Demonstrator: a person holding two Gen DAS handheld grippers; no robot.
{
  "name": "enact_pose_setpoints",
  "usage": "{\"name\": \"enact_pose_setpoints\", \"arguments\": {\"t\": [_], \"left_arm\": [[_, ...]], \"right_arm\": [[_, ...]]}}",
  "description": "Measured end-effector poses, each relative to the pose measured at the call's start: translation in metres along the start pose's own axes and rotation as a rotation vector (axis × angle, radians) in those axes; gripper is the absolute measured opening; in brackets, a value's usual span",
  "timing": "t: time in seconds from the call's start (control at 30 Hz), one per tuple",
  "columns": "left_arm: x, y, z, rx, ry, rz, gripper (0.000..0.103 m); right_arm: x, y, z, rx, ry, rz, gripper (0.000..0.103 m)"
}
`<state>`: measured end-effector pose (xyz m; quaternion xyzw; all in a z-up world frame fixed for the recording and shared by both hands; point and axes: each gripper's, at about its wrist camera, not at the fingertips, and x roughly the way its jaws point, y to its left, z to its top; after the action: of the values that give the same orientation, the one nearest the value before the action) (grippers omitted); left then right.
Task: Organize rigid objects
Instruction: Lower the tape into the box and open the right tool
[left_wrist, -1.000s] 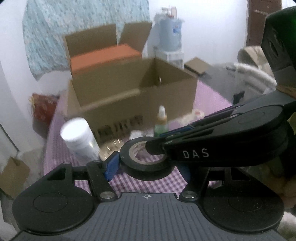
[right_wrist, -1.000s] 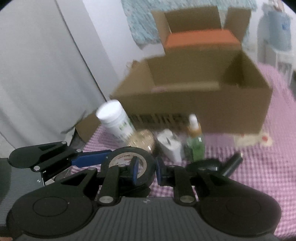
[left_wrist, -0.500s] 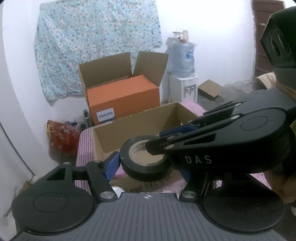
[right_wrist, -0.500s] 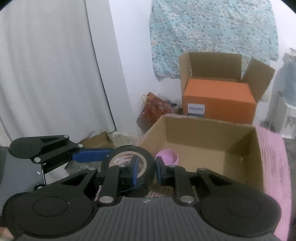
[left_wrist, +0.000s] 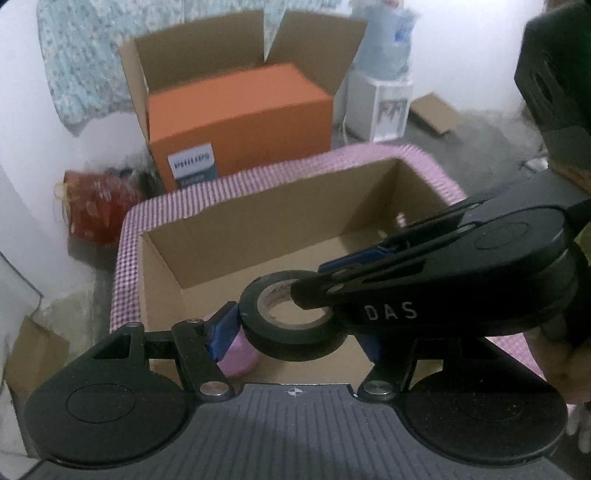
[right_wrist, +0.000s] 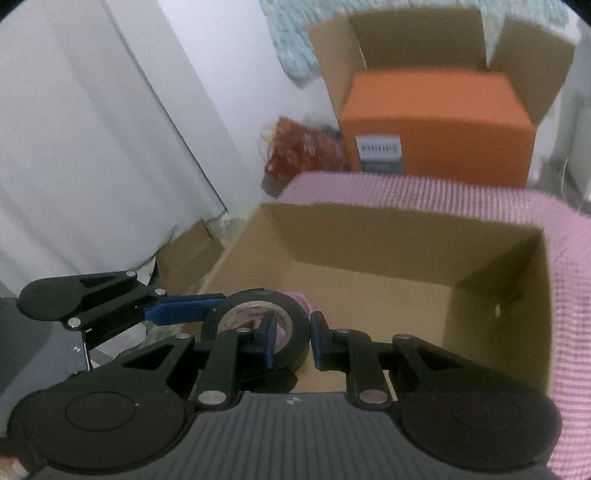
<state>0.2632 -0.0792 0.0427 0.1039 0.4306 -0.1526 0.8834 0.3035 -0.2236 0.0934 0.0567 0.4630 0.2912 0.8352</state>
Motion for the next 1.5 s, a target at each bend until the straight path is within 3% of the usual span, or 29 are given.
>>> {"name": "enact_pose_setpoints", "arguments": {"t": [0.33, 0.67, 1.0, 1.5], "left_arm": [[0.057, 0.008, 0.026, 0.026, 0.124, 0.117, 0.066], [0.091, 0.020, 0.032, 0.000, 0.205, 0.175, 0.067], [0.080, 0.018, 0.039, 0.020, 0.174, 0.192, 0.067], [0.042, 0.019, 0.036, 0.012, 0.128, 0.164, 0.067]], "right_arm": [[0.078, -0.039, 0.034, 0.058, 0.110, 0.029, 0.021], [0.123, -0.042, 0.046, 0.040, 0.150, 0.013, 0.021], [0.138, -0.053, 0.053, 0.054, 0.136, -0.040, 0.021], [0.114, -0.052, 0.050, 0.104, 0.149, 0.005, 0.021]]}}
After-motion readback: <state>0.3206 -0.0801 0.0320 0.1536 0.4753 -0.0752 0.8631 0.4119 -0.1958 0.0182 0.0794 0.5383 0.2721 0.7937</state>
